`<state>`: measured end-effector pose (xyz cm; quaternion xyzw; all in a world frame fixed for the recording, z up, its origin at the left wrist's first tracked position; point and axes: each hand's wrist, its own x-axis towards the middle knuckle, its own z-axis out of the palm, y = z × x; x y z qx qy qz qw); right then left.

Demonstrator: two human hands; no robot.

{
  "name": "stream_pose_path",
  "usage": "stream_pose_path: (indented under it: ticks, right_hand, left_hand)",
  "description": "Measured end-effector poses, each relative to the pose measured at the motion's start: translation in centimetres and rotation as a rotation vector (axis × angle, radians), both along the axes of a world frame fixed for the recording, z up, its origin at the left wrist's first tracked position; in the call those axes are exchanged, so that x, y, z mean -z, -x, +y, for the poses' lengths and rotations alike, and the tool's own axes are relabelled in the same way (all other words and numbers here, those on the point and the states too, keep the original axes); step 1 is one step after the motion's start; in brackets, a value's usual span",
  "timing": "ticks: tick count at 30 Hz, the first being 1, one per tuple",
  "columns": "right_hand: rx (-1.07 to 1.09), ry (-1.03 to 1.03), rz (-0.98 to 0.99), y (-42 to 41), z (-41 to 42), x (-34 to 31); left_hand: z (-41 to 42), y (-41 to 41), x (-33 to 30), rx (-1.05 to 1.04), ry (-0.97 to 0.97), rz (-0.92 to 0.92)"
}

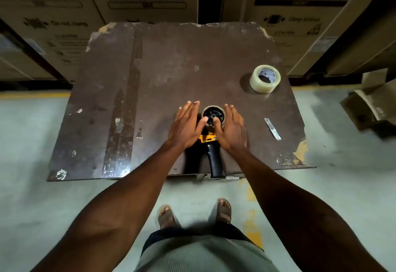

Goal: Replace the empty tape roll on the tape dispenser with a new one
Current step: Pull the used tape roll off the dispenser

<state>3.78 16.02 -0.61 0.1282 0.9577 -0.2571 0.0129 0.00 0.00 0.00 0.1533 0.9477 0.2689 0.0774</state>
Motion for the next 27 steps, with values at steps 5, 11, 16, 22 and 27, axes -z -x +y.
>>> stream_pose_path:
  ticks: [5,11,16,22,27]
  right_hand:
    - [0.074,0.115,-0.088,1.3,0.7,0.2]
    - [0.094,0.221,-0.17,2.5,1.1,-0.2]
    - [0.106,0.294,-0.216,2.9,1.4,0.1]
    - [0.184,0.469,-0.248,3.9,2.7,1.9]
    - [0.256,0.556,-0.271,3.8,2.4,0.2]
  left_hand:
    - [0.3,2.3,0.3,0.028,0.138,-0.04]
    - [0.7,3.9,0.8,0.035,0.226,-0.103]
    - [1.1,4.2,0.4,0.045,0.233,-0.135]
    - [1.6,5.5,0.1,0.067,0.277,-0.288]
    - [1.8,6.3,0.6,0.057,0.25,-0.393]
